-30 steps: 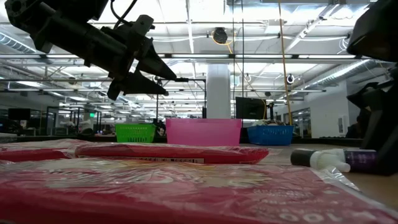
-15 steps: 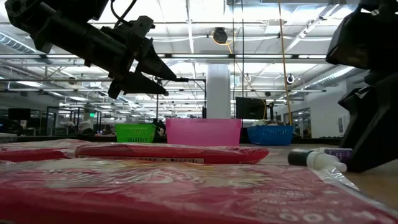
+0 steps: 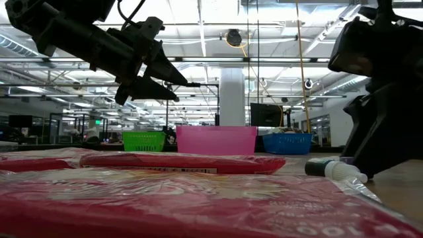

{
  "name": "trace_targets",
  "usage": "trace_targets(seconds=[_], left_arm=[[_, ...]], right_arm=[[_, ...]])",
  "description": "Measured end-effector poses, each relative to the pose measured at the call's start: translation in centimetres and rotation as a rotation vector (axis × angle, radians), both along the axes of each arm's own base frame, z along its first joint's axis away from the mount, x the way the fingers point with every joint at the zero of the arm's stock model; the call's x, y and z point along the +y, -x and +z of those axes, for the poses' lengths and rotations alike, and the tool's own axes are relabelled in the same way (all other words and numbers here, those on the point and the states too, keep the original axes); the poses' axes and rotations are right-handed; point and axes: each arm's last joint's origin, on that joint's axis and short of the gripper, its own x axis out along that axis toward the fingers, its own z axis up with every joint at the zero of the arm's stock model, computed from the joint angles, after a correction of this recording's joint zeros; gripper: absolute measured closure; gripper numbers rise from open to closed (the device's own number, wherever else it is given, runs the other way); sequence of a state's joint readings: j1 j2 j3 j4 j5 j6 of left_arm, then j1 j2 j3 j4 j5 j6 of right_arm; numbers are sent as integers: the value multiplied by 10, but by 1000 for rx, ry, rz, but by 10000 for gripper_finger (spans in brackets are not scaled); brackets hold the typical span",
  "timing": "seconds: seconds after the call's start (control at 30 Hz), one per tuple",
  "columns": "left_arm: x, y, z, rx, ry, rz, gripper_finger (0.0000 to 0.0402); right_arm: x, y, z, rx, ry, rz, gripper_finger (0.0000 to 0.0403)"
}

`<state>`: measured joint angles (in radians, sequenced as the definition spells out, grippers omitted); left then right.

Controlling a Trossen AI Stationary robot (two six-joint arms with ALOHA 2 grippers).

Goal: Pick & Place Food Item
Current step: Put the bottom violet food coloring bottle into the green bin

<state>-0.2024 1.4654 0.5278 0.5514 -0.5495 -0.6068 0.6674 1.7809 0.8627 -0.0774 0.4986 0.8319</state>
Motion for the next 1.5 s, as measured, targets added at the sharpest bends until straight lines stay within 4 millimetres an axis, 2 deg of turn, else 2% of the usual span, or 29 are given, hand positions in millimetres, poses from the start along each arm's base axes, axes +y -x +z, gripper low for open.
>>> trace_targets(seconds=[0.2, 0.3, 0.5, 0.67, 0.77, 0.93, 1.13, 1.5], left_arm=[[0, -1, 3, -47, 41, 3, 172], [-1, -3, 8, -106, 80, -29, 172], [-4, -6, 18, -206, 120, -95, 172], [-3, -7, 20, -249, 200, -94, 172], [0, -8, 20, -258, 251, -95, 172], [6, -15, 26, -246, 283, -146, 172], [11, -24, 32, -180, 285, -151, 172], [11, -31, 47, -209, 268, -194, 172]], right_arm=[[-1, -1, 3, 10, 71, 98, 329], [-8, -2, 11, 9, 122, 145, 347], [-31, -13, 40, -85, 283, 158, 328], [-53, -20, 59, -104, 488, 184, 323], [-66, -26, 65, -91, 599, 198, 334], [-81, -41, 74, -143, 683, 221, 340], [-91, -54, 87, -242, 775, 226, 335], [-96, -65, 104, -395, 828, 270, 333]])
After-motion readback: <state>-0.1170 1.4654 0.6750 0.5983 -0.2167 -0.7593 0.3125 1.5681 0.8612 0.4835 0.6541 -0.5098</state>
